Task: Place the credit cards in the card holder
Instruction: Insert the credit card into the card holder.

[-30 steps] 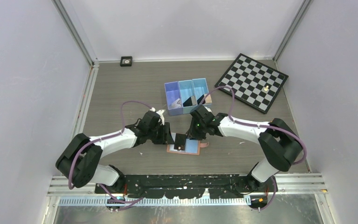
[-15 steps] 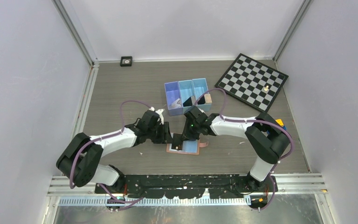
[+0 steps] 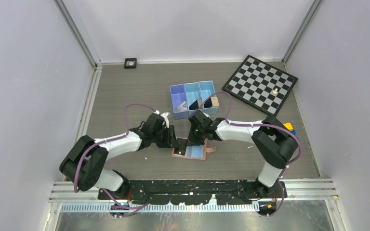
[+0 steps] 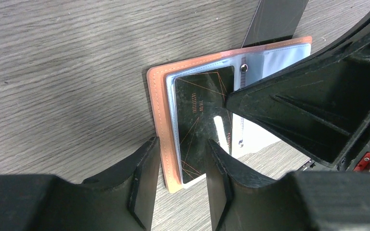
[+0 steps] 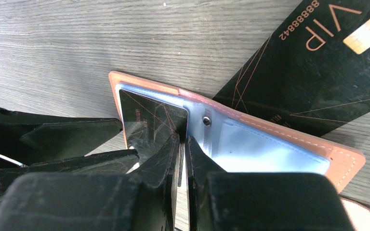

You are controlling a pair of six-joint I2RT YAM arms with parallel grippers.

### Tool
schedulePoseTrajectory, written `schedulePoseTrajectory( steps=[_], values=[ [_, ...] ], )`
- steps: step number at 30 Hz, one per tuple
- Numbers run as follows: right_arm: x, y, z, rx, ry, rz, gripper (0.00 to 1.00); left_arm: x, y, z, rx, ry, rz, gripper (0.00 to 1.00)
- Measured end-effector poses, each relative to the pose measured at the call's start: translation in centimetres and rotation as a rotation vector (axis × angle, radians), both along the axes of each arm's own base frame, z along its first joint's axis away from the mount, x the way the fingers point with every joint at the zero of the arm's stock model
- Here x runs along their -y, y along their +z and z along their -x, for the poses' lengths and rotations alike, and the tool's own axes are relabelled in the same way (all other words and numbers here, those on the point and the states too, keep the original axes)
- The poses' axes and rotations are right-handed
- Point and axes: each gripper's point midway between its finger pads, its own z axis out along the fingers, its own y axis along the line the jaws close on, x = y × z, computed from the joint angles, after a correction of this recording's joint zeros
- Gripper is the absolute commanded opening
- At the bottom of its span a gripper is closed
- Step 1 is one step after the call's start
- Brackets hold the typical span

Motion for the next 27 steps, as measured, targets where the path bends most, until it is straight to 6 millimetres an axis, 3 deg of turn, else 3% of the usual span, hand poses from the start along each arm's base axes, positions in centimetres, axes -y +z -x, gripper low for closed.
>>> schedulePoseTrajectory(
  steps=[7,24,27],
  values=[
    [-0.25,-0.20,-0.04,-0.004,0.004,0.003,0.13,-0.06,-0.11,-0.05,-0.002,0.004,0.000,0.38],
    [-0.27,-0.25,-0.09,-0.003,0.002,0.011,0.16,-0.86,-0.67,-0.30,-0.009,0.039,0.001,0.14],
    [-0.29,-0.21,-0.09,0.000,0.002,0.012,0.17,-0.94,-0.62,-0.33,-0.006,0.045,0.008,0.14]
  ],
)
